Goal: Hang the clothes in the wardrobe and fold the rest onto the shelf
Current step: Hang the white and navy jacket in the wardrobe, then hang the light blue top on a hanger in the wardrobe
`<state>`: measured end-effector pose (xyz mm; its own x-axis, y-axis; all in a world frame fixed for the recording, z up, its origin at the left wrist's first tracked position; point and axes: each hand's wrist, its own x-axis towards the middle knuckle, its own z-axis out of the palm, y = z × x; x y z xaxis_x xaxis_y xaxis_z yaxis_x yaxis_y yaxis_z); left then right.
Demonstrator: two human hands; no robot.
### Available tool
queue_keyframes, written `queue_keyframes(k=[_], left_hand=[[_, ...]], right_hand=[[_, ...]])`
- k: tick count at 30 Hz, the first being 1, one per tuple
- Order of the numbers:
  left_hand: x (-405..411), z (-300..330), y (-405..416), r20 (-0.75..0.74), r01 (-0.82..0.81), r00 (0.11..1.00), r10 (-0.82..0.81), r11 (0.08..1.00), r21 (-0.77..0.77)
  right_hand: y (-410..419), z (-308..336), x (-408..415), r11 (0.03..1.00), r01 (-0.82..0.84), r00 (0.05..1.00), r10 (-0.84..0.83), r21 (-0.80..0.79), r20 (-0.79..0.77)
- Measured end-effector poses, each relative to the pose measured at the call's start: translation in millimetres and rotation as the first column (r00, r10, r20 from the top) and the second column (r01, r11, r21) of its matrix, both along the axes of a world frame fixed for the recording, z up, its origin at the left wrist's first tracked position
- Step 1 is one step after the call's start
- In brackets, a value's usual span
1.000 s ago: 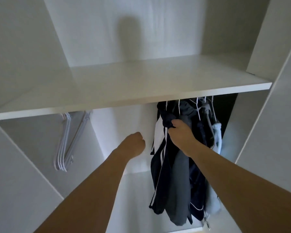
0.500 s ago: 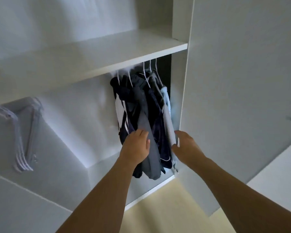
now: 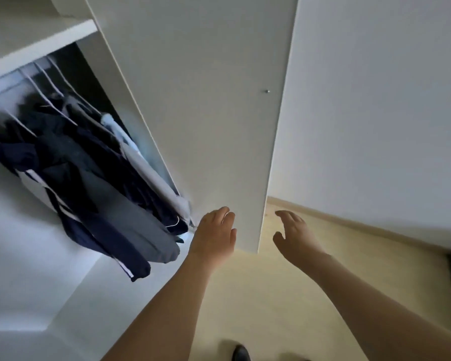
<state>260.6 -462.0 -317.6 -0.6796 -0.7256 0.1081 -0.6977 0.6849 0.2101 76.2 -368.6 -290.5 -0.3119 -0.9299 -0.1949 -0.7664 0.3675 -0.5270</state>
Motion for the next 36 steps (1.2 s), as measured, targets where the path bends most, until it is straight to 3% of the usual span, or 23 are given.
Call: queue_keyframes(k=[9, 18, 31, 36], left_hand=[[-136.2, -14.5, 124.4, 0.088, 0.333, 0.938, -0.337, 0.941, 0.056], [-316.1, -24.8, 313.3, 0.085, 0.446, 0.882, -0.463, 0.880, 0.163], [-519.7, -42.9, 473.7, 0.196, 0.645, 0.707, -0.680, 0.733, 0.217], [-597.8, -38.2, 572.0, 0.224, 0.754, 0.580, -0.783, 0.621, 0.217]], right_hand=[[175.0, -15.3, -101.5, 0.973, 0.221, 0.975, -0.221, 0.067, 0.003], [386.2, -34.9, -243.0, 0.906, 0.407, 0.910, -0.413, 0.117, 0.035], [579.4, -41.1, -394.2, 0.730, 0.651, 0.744, -0.668, 0.210, 0.013], [674.3, -42.2, -452.9, 0.639, 0.745, 0.644, -0.764, 0.193, 0.042]])
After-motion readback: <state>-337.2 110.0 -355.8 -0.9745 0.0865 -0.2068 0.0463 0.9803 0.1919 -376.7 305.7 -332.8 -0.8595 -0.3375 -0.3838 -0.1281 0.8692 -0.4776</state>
